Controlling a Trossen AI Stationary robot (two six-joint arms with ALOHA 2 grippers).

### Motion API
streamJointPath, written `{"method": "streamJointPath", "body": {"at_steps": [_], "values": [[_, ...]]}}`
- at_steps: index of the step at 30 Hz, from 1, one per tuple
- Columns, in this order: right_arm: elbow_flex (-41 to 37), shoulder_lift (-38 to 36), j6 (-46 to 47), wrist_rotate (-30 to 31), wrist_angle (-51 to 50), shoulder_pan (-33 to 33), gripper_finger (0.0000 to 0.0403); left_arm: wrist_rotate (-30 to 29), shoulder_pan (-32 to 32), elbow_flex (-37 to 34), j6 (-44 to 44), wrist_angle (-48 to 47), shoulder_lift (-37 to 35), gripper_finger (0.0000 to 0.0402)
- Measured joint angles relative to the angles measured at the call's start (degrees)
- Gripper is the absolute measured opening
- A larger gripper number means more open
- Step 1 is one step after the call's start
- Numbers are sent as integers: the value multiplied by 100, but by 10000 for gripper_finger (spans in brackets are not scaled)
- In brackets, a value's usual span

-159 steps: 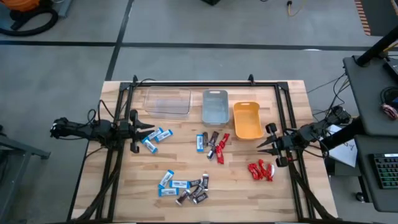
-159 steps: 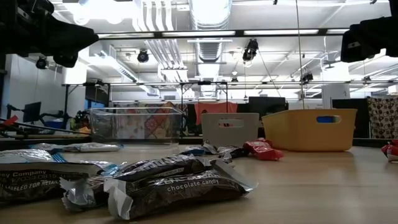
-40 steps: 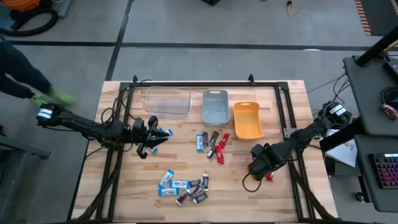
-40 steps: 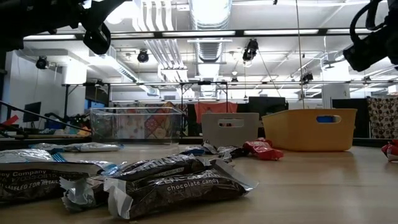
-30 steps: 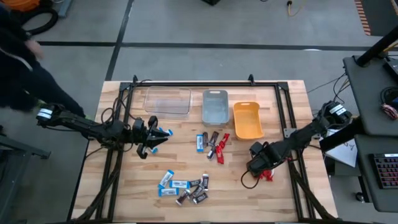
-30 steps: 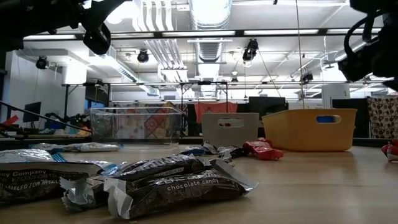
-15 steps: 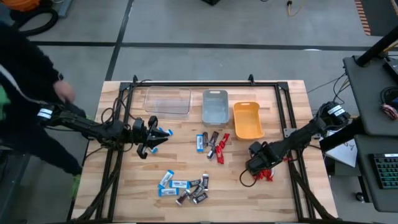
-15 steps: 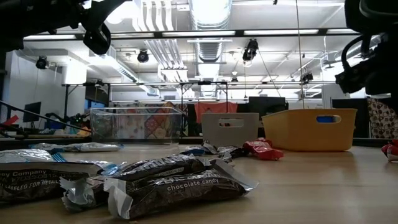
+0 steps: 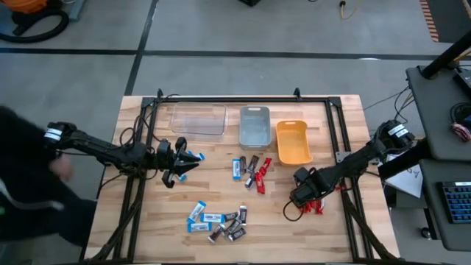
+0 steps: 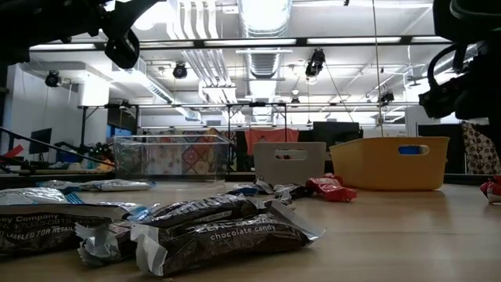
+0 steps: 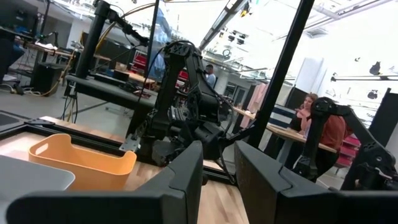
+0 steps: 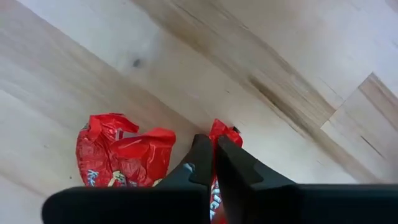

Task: Organize candy in baskets
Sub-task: Put the red chocolate into the gray bin

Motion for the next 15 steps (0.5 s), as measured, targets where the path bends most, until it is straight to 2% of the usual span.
{"method": "streamJointPath", "body": {"at_steps": [6, 15], "values": [[183, -427, -337, 180, -1, 1, 9, -2, 0, 0, 0, -16, 0, 77], [478, -1337, -1007, 1568, 333, 0, 9, -7, 0, -2, 10, -13, 0, 77]]}}
